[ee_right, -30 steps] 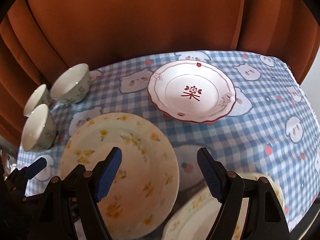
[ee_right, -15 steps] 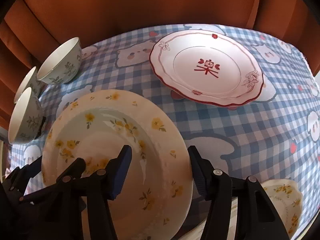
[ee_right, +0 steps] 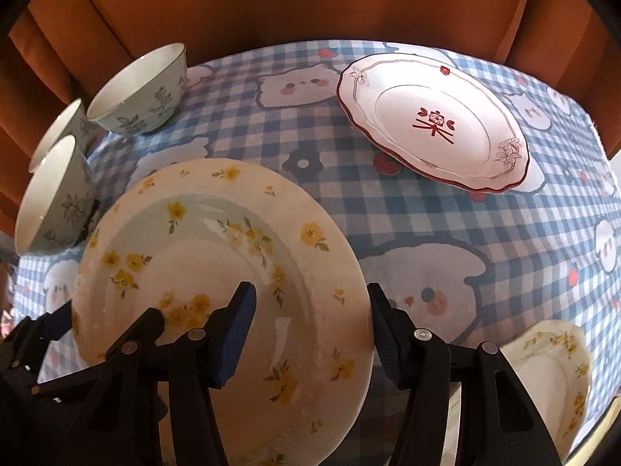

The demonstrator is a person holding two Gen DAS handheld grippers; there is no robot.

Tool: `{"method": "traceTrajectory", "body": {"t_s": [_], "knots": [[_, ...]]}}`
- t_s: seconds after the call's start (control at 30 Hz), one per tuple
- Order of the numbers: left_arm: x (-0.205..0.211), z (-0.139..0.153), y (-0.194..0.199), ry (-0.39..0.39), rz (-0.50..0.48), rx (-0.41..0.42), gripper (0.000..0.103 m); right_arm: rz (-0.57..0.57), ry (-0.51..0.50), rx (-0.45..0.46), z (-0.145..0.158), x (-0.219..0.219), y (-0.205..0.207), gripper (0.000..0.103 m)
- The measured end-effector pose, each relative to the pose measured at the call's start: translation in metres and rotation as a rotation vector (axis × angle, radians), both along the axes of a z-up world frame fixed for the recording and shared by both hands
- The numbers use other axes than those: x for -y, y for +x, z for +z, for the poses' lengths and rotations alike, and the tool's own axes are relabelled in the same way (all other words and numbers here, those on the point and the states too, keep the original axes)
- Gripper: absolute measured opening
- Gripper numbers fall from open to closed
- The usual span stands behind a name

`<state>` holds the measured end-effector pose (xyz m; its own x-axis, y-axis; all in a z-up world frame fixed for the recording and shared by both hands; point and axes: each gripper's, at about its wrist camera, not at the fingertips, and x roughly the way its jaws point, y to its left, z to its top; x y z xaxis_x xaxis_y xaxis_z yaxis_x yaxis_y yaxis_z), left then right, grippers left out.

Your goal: Organize plates and bowls

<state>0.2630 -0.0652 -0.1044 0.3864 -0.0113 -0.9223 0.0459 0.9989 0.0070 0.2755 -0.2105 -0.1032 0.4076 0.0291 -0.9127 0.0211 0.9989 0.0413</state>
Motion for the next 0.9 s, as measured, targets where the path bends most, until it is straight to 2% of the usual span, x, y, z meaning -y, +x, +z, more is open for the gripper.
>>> {"method": "traceTrajectory", "body": {"t_s": [0.17, 0.43, 0.9], "knots": [[0.004, -0.003, 0.005, -0.006, 0.010, 0.014, 0.091, 0.014, 0.006, 0.010, -0.003, 0.000, 0.007, 0.067], [0.003, 0.001, 0.003, 0.004, 0.010, 0.000, 0.089, 0.010, 0.007, -0.025, -0.003, -0.005, 0.004, 0.069], [-0.020, 0.032, -0.043, -0.042, -0.052, 0.030, 0.087, -0.040, -0.025, 0.015, 0.030, -0.023, -0.054, 0.070]]}}
